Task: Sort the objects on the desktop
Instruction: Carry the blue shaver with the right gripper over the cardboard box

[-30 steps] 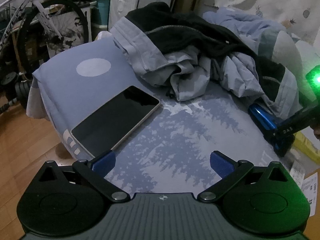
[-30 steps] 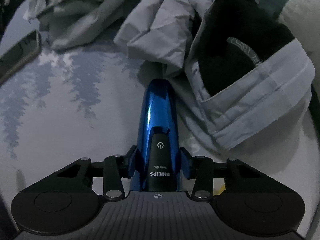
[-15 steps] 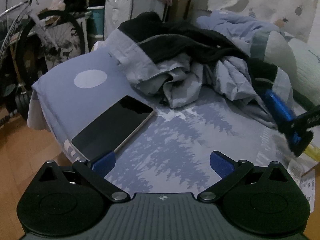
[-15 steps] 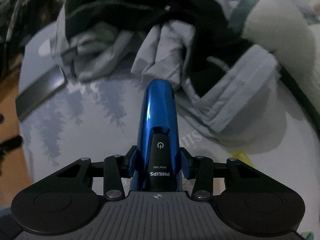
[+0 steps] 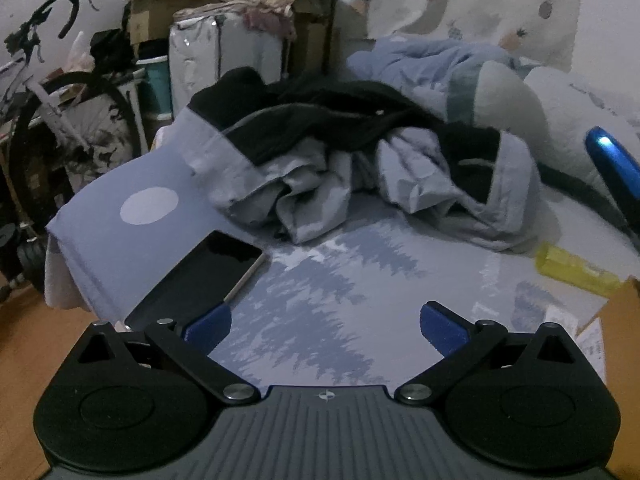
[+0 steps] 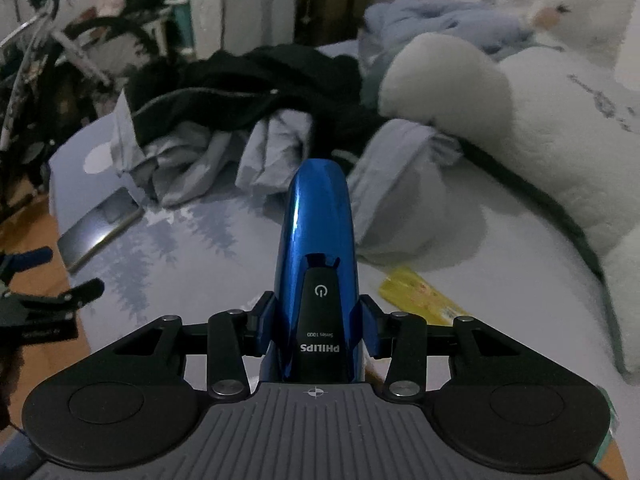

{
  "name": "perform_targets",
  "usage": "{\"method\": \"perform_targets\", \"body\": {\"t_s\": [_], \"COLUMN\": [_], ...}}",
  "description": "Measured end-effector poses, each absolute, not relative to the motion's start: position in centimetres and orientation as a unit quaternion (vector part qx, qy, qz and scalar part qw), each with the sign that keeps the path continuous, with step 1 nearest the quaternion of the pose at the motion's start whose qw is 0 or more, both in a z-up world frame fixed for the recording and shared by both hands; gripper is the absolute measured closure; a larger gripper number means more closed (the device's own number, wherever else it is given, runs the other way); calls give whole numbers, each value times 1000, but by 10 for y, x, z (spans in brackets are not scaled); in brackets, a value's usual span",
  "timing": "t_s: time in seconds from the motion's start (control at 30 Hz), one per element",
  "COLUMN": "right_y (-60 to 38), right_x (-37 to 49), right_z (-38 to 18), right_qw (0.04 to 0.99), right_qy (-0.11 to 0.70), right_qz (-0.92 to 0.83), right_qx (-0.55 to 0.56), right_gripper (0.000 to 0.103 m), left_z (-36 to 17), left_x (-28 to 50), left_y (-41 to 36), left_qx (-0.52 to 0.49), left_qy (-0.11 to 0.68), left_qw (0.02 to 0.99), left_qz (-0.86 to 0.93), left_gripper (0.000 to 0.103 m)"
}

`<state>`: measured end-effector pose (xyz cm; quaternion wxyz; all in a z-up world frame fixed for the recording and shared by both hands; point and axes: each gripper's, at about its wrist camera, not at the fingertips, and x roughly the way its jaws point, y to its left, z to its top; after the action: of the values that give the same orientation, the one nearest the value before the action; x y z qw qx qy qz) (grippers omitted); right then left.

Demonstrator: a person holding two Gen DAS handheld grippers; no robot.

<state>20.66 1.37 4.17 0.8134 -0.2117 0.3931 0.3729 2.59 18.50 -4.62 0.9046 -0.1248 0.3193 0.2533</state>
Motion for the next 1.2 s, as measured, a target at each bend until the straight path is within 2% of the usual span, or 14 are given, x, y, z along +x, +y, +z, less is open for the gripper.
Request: {"method": "perform_targets", "body": {"t_s": [0.47, 0.83, 1.2], "right_y": [-85, -136, -170], "right_x": [149, 112, 93], "right_z": [87, 82, 53], "right_qw": [868, 883, 885], "right_qy": [355, 362, 389], "right_qz": [302, 253, 219], "right_qx": [-173, -159, -136], "right_gripper": [56, 56, 56], "left_z": [-30, -19, -10], "left_x": [31, 31, 32], "left_y": [142, 108, 78], "left_qx": [-99, -89, -84], "left_qy": [305, 285, 261], "left_qw": [926, 943, 957], "left_qz": [200, 148, 93], "left_gripper": [0, 0, 0]}}
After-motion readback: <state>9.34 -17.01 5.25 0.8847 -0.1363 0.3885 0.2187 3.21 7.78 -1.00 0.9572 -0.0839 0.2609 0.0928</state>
